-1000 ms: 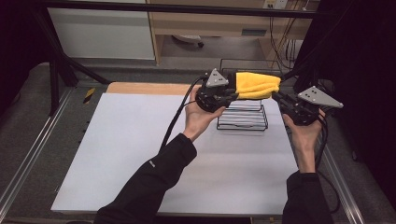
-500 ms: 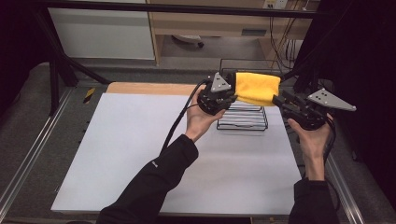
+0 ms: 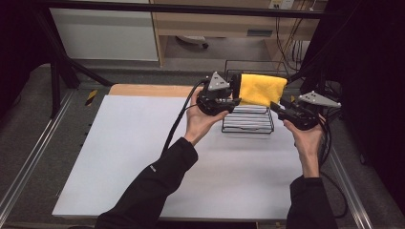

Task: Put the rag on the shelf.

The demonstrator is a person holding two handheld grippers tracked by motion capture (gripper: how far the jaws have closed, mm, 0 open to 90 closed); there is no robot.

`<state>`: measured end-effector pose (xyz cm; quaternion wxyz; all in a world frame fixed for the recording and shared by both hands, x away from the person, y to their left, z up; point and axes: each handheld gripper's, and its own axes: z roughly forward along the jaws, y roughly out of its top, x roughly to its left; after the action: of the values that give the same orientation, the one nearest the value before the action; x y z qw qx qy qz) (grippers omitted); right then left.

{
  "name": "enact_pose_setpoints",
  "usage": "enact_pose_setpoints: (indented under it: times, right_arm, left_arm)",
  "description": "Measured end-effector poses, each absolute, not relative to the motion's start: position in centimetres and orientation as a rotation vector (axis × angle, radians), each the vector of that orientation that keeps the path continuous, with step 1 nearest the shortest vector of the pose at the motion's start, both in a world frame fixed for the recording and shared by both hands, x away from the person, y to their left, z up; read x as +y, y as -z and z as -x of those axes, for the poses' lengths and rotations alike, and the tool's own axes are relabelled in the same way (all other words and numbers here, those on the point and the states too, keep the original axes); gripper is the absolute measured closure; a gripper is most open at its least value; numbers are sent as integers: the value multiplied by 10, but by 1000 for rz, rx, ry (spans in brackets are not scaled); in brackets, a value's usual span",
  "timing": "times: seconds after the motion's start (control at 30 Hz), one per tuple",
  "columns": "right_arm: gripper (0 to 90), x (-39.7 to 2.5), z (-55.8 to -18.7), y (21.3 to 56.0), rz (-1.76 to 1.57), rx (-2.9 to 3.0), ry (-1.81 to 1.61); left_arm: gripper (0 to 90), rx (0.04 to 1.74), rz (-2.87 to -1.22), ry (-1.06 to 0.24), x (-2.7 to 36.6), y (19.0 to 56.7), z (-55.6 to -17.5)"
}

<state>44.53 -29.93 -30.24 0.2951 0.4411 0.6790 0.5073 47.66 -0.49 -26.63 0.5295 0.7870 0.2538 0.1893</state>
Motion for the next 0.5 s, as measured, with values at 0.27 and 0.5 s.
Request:
enact_pose_setpoints:
  times: [0.27, 0.5]
  right_arm:
    - [728, -297, -454, 306, -1157, 1802, -1345]
    - [806, -299, -448, 304, -1129, 1813, -1341]
  left_arm:
    - [588, 677, -1894, -416, -19, 280, -490]
    - [801, 663, -1891, -411, -20, 283, -488]
